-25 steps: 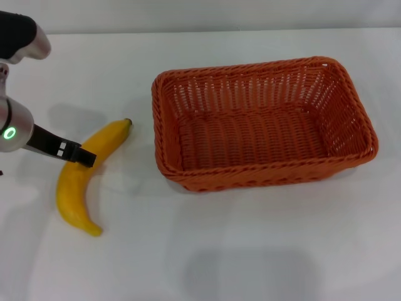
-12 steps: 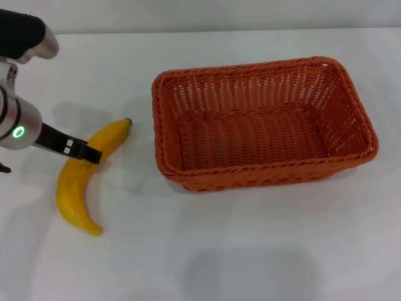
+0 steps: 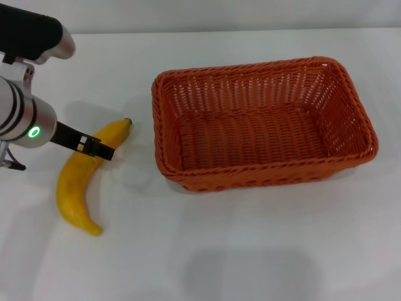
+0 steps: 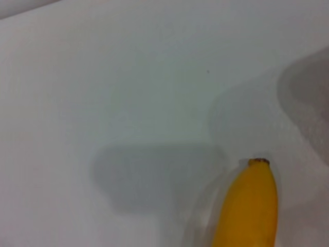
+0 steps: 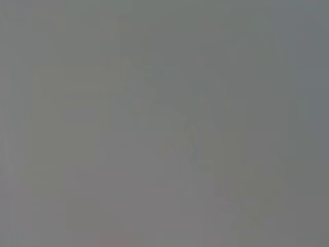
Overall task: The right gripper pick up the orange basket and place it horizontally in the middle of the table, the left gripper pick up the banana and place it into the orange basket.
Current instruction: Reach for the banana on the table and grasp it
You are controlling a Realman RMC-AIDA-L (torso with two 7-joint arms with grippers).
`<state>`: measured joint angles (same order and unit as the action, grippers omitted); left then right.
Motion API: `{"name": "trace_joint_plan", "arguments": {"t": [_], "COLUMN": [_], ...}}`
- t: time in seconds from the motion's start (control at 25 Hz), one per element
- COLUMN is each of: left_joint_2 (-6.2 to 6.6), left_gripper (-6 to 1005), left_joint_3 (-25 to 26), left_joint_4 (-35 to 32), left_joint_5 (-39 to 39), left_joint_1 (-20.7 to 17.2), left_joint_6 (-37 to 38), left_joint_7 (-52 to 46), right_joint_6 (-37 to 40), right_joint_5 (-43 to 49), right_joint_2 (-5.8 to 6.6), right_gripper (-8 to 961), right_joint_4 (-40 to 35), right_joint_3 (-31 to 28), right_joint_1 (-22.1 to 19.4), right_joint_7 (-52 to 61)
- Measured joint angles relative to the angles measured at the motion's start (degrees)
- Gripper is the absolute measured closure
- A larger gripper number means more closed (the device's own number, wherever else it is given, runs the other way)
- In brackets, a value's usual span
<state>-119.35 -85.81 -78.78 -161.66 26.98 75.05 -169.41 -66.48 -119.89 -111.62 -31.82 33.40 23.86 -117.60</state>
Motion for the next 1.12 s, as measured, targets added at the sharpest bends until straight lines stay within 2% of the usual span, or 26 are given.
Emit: {"name": "trace_joint_plan", "arguments": {"t": [1.12], "left_joint_2": [0.08], "left_gripper": [166], "left_joint_3": [-0.94], "left_joint_4": [0.47], "left_joint_5": [1.72], "left_joint_1": [0.15], "left_joint_6": [2.48], "left_joint_7": [0.0], "right_joint_6": [-0.09], "right_joint_5": [0.0], "right_joint_2": [0.09], "right_gripper": [109], "right_joint_4": [-0.09], "right_joint_3": [-0.4], "right_joint_1": [0.05], "right_joint_7": [0.0]}}
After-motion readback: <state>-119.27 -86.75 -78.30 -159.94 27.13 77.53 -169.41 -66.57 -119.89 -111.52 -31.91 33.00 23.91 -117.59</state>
